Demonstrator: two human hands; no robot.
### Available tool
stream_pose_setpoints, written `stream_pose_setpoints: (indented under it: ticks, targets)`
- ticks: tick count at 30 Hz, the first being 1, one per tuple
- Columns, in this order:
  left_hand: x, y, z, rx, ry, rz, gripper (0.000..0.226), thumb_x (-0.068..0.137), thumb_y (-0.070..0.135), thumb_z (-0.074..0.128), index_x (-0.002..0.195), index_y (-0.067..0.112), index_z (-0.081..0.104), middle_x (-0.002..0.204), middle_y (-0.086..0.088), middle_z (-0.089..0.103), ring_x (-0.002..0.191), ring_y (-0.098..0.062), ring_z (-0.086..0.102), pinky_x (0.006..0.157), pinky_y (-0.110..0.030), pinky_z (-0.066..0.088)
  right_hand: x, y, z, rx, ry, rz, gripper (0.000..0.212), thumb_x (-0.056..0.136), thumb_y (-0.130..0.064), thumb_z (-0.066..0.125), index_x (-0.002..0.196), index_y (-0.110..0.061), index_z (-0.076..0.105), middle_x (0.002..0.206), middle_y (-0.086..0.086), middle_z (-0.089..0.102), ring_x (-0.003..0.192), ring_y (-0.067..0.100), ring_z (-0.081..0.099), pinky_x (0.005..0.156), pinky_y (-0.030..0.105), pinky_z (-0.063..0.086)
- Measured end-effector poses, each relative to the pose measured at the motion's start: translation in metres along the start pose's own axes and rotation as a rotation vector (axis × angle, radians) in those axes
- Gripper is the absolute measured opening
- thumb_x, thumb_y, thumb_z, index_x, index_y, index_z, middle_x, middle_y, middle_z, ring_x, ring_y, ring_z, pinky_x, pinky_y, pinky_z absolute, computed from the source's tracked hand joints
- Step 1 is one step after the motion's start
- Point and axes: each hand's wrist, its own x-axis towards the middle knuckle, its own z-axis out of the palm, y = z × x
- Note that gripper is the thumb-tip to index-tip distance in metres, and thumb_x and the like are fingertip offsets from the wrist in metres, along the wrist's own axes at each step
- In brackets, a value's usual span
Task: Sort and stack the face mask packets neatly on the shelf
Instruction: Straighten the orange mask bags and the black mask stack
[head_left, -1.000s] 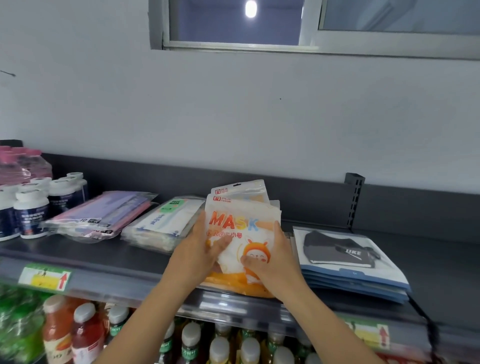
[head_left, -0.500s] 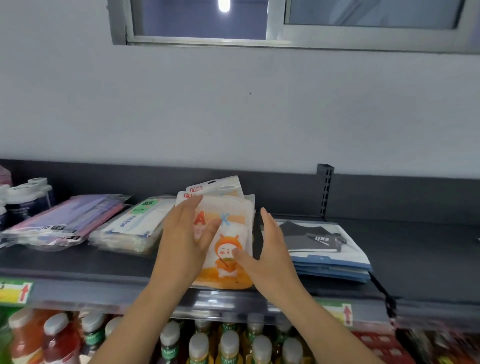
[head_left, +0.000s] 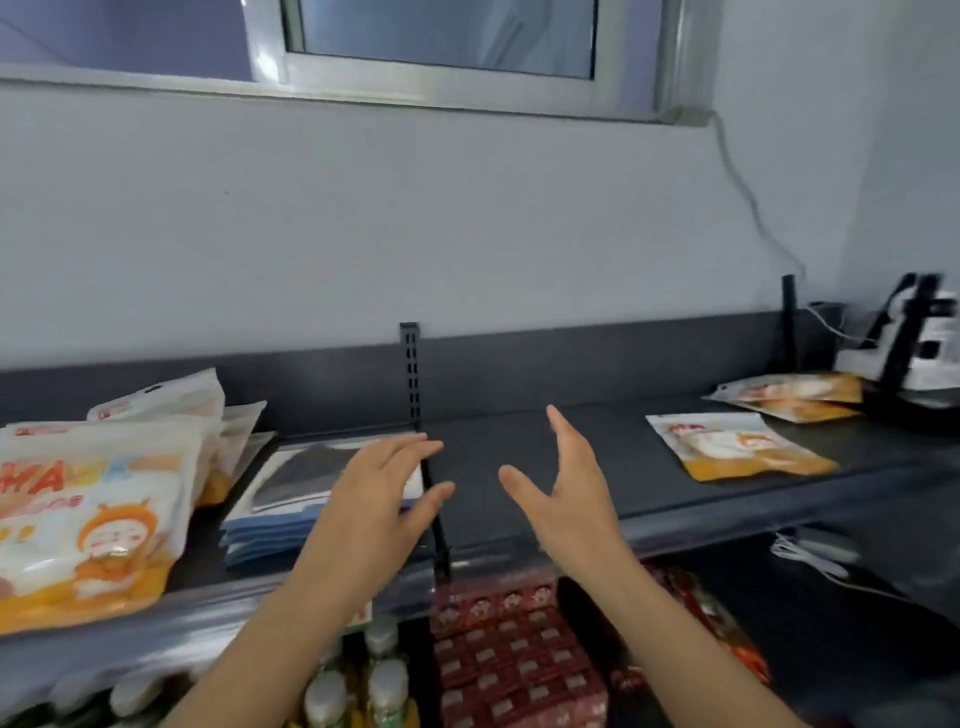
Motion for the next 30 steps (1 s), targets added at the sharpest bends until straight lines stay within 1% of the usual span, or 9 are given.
stream_pose_setpoints:
  ticks: [3,7,12,14,19,23,26,28,30]
  targets:
    - [0.01,0.057,0.042,-0.026,-0.058,0.068,0.047,0.089,0.044,0.054,0.134,0.031,0.048,0.138,0.014,0.045,0.13,-0.006,0.036,0.105,-0.017,0.022,0.001,0.038,-0.067,-0.049,0.093,0.05,0.075,0.091,-0.035,0.058,0.15,-0.027,0.013,0.156,-0.012,0.014,0.142,0.007,0.013,0.107,0.02,0.016]
    - [0.019,0.122,0.089,-0.087,-0.109,0.099,0.048,0.09,0.048,0.05,0.136,0.034,0.043,0.139,0.017,0.042,0.131,-0.003,0.033,0.106,-0.017,0.025,-0.003,0.08,-0.143,-0.096,0.141,0.1,0.073,0.091,-0.033,0.059,0.15,-0.025,0.016,0.155,-0.01,0.018,0.142,0.009,0.016,0.112,0.028,0.02]
    - [0.04,0.176,0.133,-0.159,-0.198,0.094,0.051,0.09,0.051,0.048,0.138,0.035,0.039,0.141,0.017,0.04,0.131,-0.003,0.032,0.103,-0.016,0.026,-0.006,0.118,-0.208,-0.124,0.167,0.171,0.072,0.091,-0.03,0.06,0.149,-0.023,0.018,0.154,-0.006,0.022,0.14,0.011,0.022,0.109,0.027,0.024]
    - [0.052,0.194,0.146,-0.169,-0.225,0.103,0.052,0.09,0.051,0.048,0.138,0.035,0.039,0.142,0.016,0.041,0.131,-0.004,0.033,0.103,-0.018,0.028,-0.004,0.13,-0.227,-0.136,0.172,0.192,0.073,0.09,-0.03,0.06,0.149,-0.022,0.019,0.153,-0.005,0.023,0.139,0.011,0.023,0.108,0.025,0.024]
    - [0.086,0.232,0.176,-0.126,-0.305,0.174,0.053,0.092,0.05,0.048,0.14,0.032,0.037,0.146,0.011,0.039,0.134,-0.01,0.033,0.107,-0.027,0.032,0.008,0.159,-0.26,-0.171,0.21,0.233,0.073,0.089,-0.031,0.062,0.149,-0.022,0.021,0.154,-0.004,0.024,0.14,0.012,0.024,0.109,0.027,0.025]
    - [0.126,0.248,0.21,0.036,-0.498,0.263,0.062,0.091,0.05,0.05,0.145,0.029,0.029,0.152,0.005,0.031,0.139,-0.015,0.026,0.111,-0.035,0.029,0.019,0.18,-0.276,-0.196,0.192,0.258,0.071,0.089,-0.029,0.061,0.148,-0.024,0.022,0.154,-0.004,0.023,0.14,0.012,0.024,0.107,0.026,0.025]
    - [0.159,0.25,0.23,0.109,-0.724,0.255,0.074,0.086,0.058,0.052,0.148,0.029,0.023,0.156,0.0,0.024,0.141,-0.022,0.025,0.113,-0.041,0.026,0.035,0.191,-0.29,-0.231,0.194,0.253,0.071,0.089,-0.027,0.062,0.148,-0.023,0.023,0.153,-0.004,0.024,0.14,0.013,0.025,0.106,0.025,0.025]
    - [0.178,0.251,0.24,0.115,-0.847,0.269,0.075,0.084,0.065,0.047,0.147,0.031,0.025,0.154,0.001,0.027,0.138,-0.022,0.03,0.112,-0.04,0.028,0.053,0.197,-0.3,-0.265,0.214,0.251,0.07,0.089,-0.027,0.062,0.148,-0.022,0.024,0.153,-0.002,0.026,0.139,0.013,0.026,0.105,0.025,0.026]
    - [0.195,0.248,0.249,0.066,-0.893,0.25,0.073,0.082,0.071,0.043,0.145,0.035,0.03,0.152,0.002,0.032,0.137,-0.022,0.033,0.111,-0.039,0.029,0.074,0.201,-0.309,-0.297,0.23,0.245,0.069,0.089,-0.027,0.062,0.147,-0.022,0.026,0.152,-0.001,0.028,0.138,0.014,0.028,0.106,0.026,0.027]
